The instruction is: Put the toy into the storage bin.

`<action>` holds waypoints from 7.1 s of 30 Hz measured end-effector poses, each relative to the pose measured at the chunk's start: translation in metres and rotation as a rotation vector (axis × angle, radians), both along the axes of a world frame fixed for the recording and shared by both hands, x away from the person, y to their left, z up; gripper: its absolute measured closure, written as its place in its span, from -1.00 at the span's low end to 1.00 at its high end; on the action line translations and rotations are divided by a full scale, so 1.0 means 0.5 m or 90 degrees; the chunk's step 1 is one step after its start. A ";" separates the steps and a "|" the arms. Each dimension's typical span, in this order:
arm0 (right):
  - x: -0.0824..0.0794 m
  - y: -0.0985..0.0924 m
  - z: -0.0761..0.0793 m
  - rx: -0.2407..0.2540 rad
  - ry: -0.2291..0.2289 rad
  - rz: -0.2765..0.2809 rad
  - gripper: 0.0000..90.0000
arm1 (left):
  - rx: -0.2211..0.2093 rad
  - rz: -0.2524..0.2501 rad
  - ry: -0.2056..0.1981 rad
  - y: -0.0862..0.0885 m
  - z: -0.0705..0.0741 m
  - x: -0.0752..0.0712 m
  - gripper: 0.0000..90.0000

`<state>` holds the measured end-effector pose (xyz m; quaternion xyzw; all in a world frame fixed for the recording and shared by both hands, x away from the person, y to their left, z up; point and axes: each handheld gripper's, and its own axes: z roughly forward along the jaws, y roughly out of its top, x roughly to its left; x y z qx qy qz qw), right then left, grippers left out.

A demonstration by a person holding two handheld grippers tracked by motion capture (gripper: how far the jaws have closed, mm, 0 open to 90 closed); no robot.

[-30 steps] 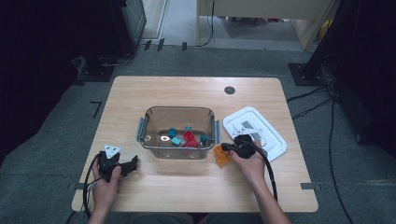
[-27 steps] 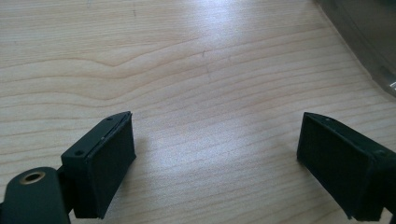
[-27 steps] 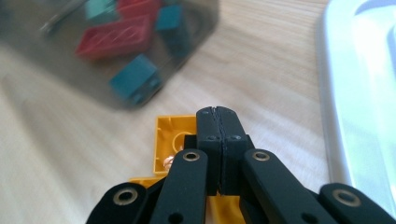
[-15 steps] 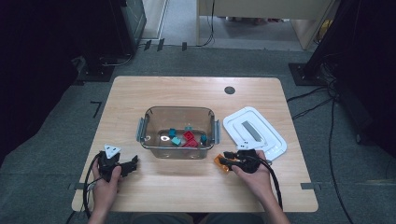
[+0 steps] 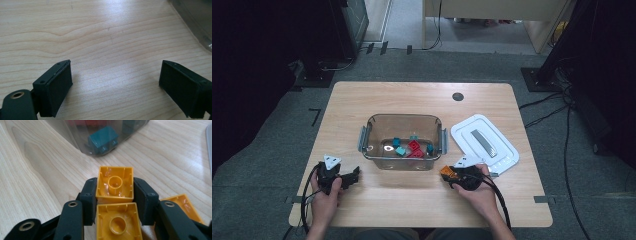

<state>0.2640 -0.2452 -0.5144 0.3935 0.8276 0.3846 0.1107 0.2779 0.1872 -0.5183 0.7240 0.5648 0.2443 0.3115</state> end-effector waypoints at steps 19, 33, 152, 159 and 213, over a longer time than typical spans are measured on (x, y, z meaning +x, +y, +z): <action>0.004 -0.050 0.072 0.031 -0.013 0.037 0.33 | -0.001 0.000 0.000 0.000 0.000 0.001 -0.75; 0.016 -0.101 0.140 0.031 -0.032 0.007 0.33 | -0.001 0.000 0.000 0.000 0.000 0.001 -0.75; 0.026 -0.031 0.238 0.061 -0.034 0.040 0.00 | 0.000 -0.001 0.000 0.000 0.000 0.002 -0.75; 0.000 -0.060 0.189 0.076 -0.019 0.022 0.04 | 0.000 -0.001 0.000 0.000 0.000 0.002 -0.75; -0.033 -0.070 0.068 0.006 0.019 0.010 0.33 | 0.000 0.000 0.000 0.000 0.000 0.001 -0.75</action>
